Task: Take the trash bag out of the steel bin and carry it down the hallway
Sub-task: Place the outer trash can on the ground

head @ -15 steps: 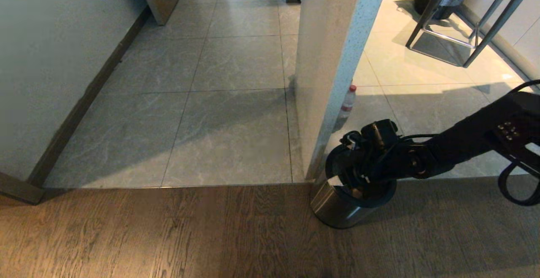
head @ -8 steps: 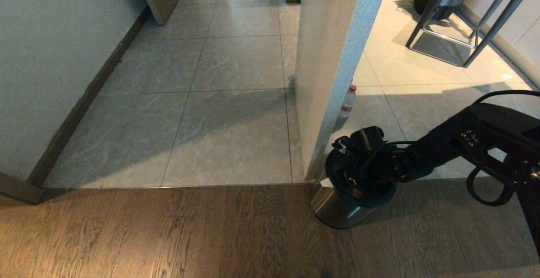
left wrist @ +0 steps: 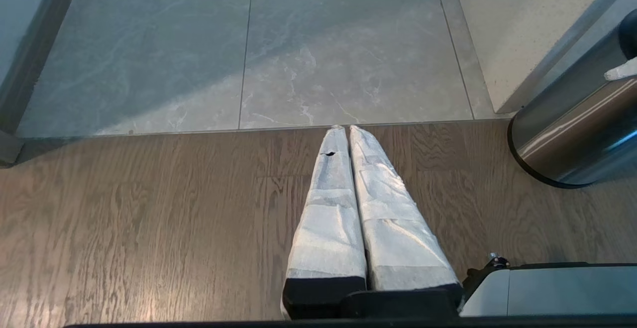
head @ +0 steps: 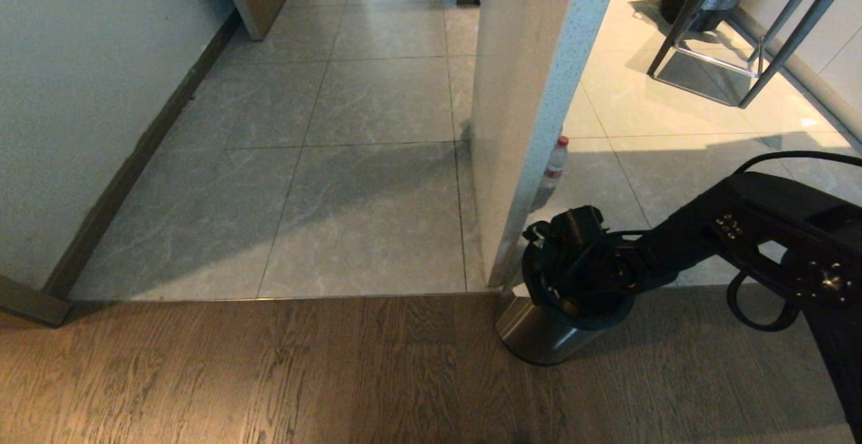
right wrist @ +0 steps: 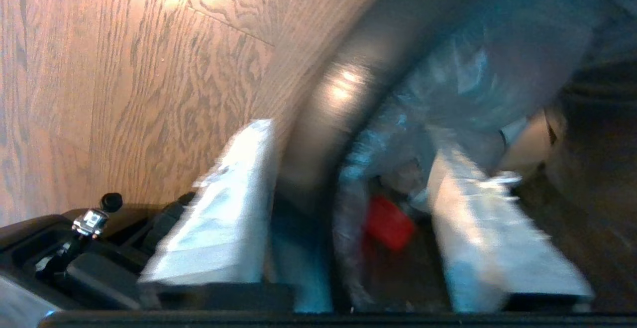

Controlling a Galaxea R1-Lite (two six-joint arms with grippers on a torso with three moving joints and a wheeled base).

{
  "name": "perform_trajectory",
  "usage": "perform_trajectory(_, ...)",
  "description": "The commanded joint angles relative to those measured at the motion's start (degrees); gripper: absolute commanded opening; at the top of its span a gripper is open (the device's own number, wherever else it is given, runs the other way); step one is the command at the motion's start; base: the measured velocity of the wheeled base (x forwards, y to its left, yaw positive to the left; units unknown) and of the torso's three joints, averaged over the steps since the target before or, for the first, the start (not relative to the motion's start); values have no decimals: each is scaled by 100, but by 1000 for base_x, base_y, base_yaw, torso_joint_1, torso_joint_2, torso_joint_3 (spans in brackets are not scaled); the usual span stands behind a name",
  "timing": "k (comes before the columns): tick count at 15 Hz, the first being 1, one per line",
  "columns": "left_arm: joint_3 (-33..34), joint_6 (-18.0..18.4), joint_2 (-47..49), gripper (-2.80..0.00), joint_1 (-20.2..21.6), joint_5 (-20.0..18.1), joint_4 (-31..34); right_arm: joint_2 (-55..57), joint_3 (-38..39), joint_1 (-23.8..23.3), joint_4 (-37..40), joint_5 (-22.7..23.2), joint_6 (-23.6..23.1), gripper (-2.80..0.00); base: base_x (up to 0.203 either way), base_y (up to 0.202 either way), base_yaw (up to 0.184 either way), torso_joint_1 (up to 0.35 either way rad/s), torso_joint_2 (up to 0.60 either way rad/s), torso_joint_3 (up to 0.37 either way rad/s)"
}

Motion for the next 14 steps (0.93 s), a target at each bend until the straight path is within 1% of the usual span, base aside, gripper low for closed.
perform_trajectory(1, 0, -2, 0, -280, 0, 0, -1, 9, -18, 56, -53, -55, 0, -280, 0, 0, 0, 0, 0, 0)
perform_trajectory(6, 0, -2, 0, -280, 0, 0, -1, -449, 468, 79, -125, -57, -96, -280, 0, 0, 0, 0, 0, 0)
perform_trajectory(11, 0, -2, 0, -280, 0, 0, -1, -1171, 1293, 73, -369, -66, -570, -280, 0, 0, 0, 0, 0, 0)
perform_trajectory(12, 0, -2, 0, -280, 0, 0, -1, -1293, 1520, 73, -501, -66, -639, -280, 0, 0, 0, 0, 0, 0)
perform_trajectory(14, 0, -2, 0, -280, 0, 0, -1, -1560, 1712, 73, -650, -66, -720, -280, 0, 0, 0, 0, 0, 0)
